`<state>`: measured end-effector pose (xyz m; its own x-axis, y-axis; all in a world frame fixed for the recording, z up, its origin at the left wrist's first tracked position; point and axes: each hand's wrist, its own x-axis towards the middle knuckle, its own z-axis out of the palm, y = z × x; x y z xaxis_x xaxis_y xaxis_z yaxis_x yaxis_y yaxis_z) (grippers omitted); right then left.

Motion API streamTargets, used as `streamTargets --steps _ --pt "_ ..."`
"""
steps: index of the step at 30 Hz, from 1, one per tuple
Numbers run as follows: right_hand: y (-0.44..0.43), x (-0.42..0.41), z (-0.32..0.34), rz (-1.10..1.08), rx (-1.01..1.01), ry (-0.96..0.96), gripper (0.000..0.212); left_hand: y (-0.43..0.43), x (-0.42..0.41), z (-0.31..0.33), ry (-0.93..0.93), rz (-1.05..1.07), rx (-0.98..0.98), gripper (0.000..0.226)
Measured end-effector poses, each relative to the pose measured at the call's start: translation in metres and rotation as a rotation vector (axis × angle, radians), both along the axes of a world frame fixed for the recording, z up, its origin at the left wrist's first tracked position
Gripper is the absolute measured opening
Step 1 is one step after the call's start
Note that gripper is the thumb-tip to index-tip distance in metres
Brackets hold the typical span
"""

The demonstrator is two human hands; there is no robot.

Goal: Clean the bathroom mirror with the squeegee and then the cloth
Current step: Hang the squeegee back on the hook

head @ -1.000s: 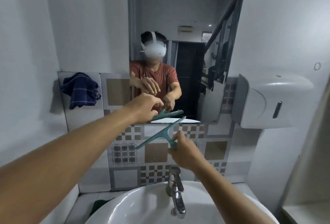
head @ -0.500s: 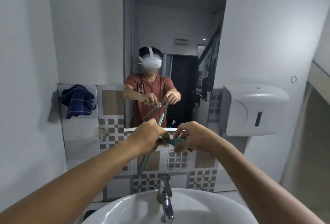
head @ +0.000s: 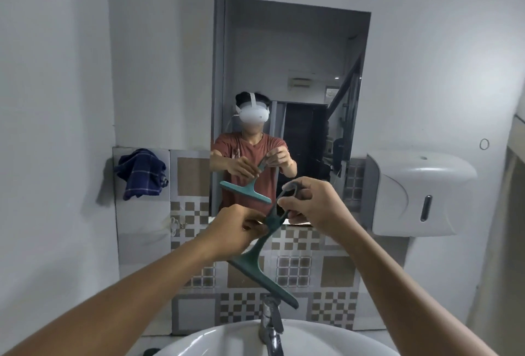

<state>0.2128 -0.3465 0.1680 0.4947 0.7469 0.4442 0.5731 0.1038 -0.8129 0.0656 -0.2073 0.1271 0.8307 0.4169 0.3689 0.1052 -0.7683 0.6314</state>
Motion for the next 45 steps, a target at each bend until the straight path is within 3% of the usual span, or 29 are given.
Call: streamTargets --steps 3,8,13,23,34,45 --pt "0.013 -0.008 0.001 0.016 0.088 0.002 0.025 -0.003 -0.008 0.007 -0.139 -0.007 -0.138 0.022" --pt "0.039 -0.020 -0.001 0.029 0.172 0.018 0.025 0.001 -0.025 0.011 -0.356 0.054 -0.153 0.028" --pt "0.061 -0.038 -0.006 0.182 0.205 0.110 0.016 0.011 -0.044 0.006 -0.412 0.144 -0.088 0.032" --pt "0.127 -0.071 -0.042 0.387 0.139 0.146 0.027 0.064 -0.087 -0.025 -0.444 0.257 -0.219 0.035" --pt "0.208 -0.092 -0.100 0.267 -0.010 0.168 0.032 0.135 -0.101 -0.073 -0.343 0.392 -0.215 0.042" --pt "0.273 -0.076 -0.137 0.143 -0.026 0.198 0.035 0.200 -0.069 -0.108 -0.317 0.438 -0.217 0.045"
